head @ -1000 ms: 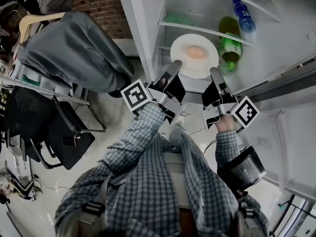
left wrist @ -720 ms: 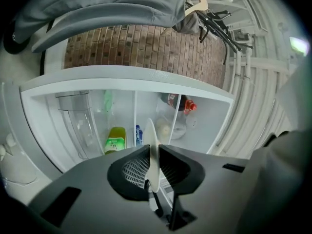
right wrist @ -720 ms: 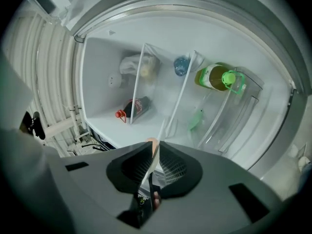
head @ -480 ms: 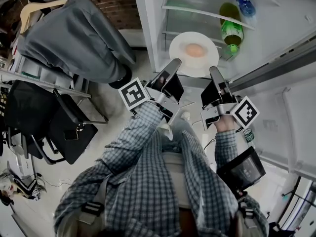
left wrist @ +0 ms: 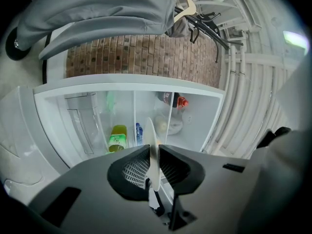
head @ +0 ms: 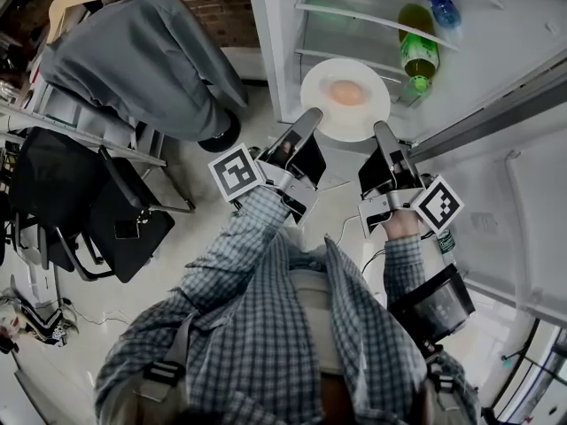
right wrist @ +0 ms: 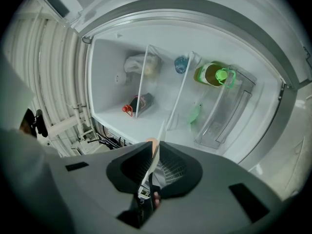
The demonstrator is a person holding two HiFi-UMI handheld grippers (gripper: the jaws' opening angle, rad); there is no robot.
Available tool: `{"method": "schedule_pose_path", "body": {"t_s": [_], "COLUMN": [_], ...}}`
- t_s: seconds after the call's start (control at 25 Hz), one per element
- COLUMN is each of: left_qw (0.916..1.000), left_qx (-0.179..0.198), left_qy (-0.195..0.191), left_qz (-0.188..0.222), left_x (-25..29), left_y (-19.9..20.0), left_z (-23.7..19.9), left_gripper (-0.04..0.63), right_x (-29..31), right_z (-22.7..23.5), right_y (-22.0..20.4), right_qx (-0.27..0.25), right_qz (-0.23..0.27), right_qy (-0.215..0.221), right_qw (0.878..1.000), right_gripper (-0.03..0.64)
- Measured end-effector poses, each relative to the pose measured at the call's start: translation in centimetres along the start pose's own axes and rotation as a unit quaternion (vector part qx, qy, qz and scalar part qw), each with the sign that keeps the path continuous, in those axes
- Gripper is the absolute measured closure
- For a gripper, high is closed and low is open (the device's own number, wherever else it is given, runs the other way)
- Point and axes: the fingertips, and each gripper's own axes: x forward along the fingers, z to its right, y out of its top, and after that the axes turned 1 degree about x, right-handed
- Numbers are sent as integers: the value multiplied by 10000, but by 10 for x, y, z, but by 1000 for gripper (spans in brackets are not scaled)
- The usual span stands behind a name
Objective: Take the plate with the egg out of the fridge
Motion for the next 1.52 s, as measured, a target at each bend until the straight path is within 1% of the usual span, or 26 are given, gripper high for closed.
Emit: {"method": "schedule_pose_path", "body": {"t_s": [0.2, 0.44, 1.04, 1.24, 1.4, 1.52], "left_qw": [9999, 9992, 9979, 9976, 9977, 9978], "left_qx": [112, 354, 314, 343, 330, 337], "left_qy": [43, 90, 204, 282, 351, 326], "left_qz": [80, 186, 527, 539, 468, 471], "left_x": [-16, -42, -123, -141, -152, -159], "left_y": [-20, -53, -134, -144, -147, -146], "left_z": [10, 22, 44, 55, 59, 61], "left_gripper": [534, 534, 534, 534, 534, 534], "right_x": [-22, -60, -157, -172, -178, -180], "right_z": [-5, -9, -34, -41, -45, -48], "right_y": [-7, -21, -62, -76, -84, -93], "right_qx": [39, 127, 107, 154, 111, 94], "right_qz": [-98, -257, -539, -632, -684, -705], "right_qy": [54, 38, 158, 148, 153, 144], "right_qw": [9999, 9996, 9984, 9978, 9975, 9974], "right_gripper": [568, 568, 568, 568, 568, 568]}}
